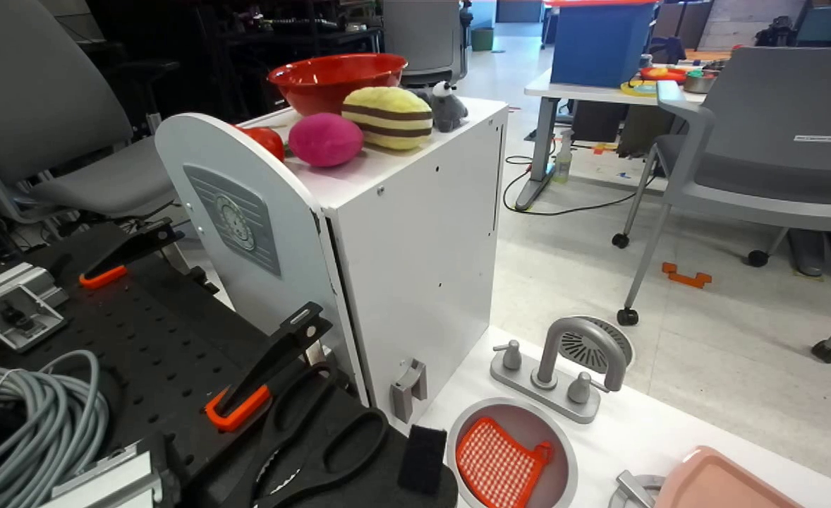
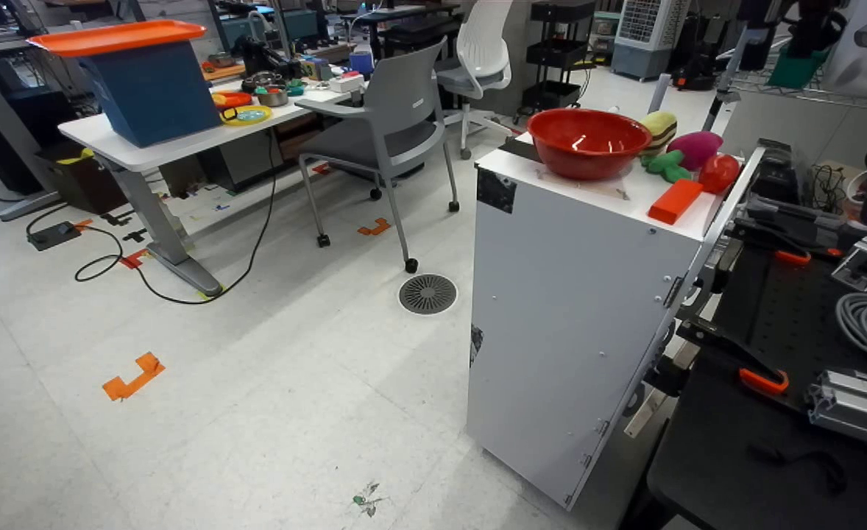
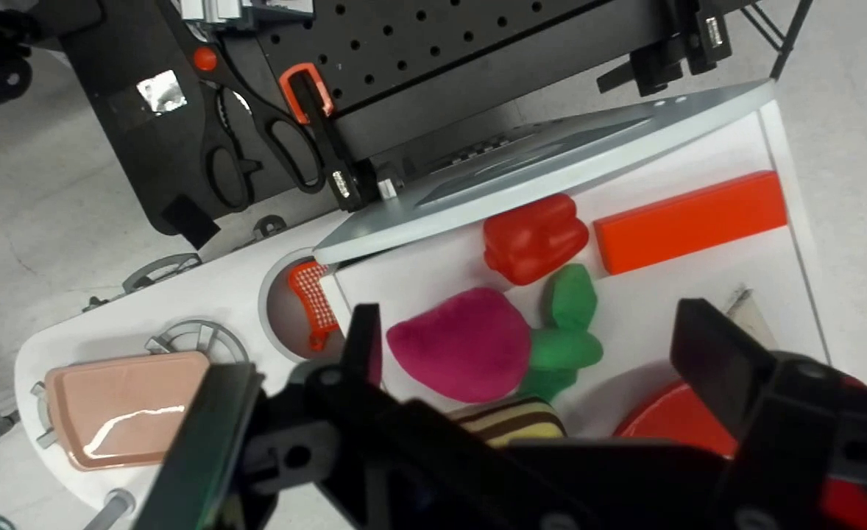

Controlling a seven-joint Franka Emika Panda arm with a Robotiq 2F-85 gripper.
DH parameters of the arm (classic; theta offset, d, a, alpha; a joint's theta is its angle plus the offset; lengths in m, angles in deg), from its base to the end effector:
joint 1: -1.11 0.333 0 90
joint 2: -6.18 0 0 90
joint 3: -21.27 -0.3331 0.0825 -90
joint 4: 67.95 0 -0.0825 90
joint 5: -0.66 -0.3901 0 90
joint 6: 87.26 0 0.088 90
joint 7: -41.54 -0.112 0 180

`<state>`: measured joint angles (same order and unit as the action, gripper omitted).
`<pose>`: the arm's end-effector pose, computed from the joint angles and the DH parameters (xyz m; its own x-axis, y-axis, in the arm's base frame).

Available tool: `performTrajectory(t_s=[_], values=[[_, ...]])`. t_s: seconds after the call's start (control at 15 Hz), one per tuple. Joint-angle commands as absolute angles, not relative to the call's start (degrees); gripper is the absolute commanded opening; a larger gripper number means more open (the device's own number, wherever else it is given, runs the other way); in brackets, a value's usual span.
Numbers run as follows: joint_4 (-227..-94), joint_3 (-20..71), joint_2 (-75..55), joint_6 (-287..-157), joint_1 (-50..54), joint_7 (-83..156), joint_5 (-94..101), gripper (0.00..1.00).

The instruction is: Pick up the purple toy and put it in the bowl.

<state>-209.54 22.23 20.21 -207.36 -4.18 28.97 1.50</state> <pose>0.4289 -0.0477 0.3813 0.9412 -0.3138 -0.1251 -0.3118 -0.9495 0.0356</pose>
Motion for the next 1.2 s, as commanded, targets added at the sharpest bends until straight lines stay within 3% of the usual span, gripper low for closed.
performTrajectory(t_s=[0.0,1.13], values=[[-206.65,22.44,17.50,-204.69,-5.00,26.82,5.07,1.00],[-206.24,22.99,9.86,-208.96,-4.83,12.29,12.07,1.00]])
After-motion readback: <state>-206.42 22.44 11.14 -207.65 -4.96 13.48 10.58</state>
